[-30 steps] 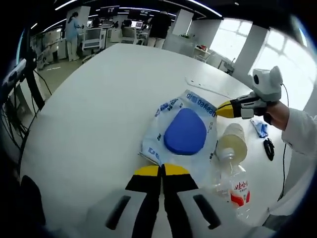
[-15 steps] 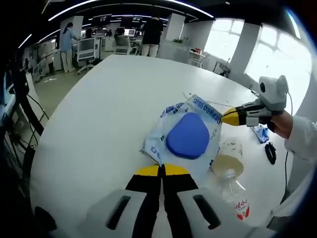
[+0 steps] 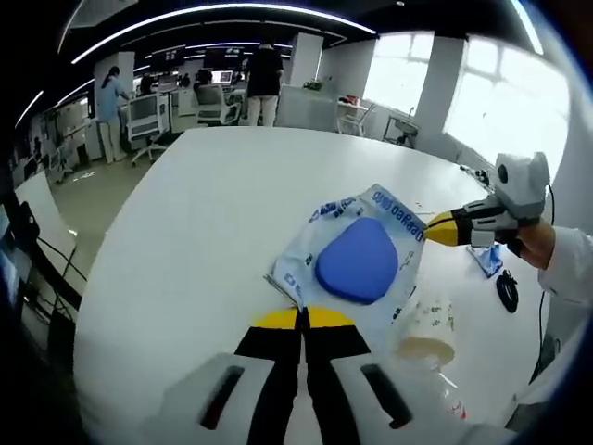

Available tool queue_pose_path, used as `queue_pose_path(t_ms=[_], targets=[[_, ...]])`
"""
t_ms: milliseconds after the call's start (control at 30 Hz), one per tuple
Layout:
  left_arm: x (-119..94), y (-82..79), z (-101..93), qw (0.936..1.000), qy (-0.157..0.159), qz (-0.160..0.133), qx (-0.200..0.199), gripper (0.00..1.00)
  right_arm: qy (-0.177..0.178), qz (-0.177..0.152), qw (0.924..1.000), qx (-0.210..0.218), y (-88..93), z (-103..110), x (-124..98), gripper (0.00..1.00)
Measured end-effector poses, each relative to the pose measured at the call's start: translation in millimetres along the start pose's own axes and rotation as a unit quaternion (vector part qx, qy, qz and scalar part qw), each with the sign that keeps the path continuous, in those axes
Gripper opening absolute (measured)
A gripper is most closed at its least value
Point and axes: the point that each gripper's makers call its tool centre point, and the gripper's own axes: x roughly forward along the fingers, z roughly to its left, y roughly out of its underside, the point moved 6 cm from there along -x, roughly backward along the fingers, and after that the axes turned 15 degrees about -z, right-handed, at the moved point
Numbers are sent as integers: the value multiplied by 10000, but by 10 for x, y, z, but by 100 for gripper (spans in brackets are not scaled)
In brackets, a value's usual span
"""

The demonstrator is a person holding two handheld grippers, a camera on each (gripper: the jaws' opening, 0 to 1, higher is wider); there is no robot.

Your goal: Arrange the tabletop items into an orderly group along one side of the table until the central work area is clear of visible clutter.

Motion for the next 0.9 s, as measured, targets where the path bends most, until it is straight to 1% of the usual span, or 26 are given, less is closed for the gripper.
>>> queue_pose_path(t_ms=[133,333,467,633,800,900], targets=[[62,-92,-51,9999,110,-40,65,0,126,-57,9999,51,-42,-53,-102,0],[126,-213,-214,9993,311,-63,205,0,380,-202,9989,160,-107,-141,-321,0],[192,-301,-337,9984,478,-73,302,0,532,-269,9979,239,-110,-191,-476,0],[286,-399,-512,9965,708,-54,435,0,758,-342,9960,327,-103,-252,-701,0],[377,-495,-742,9937,957,-54,580,0,1030,-431,9927,445,-95,-333,-948,0],[432,-515,-843,9921,1081,-33,632,0,1184,-459,9908,475,-80,-380,-1080,0]])
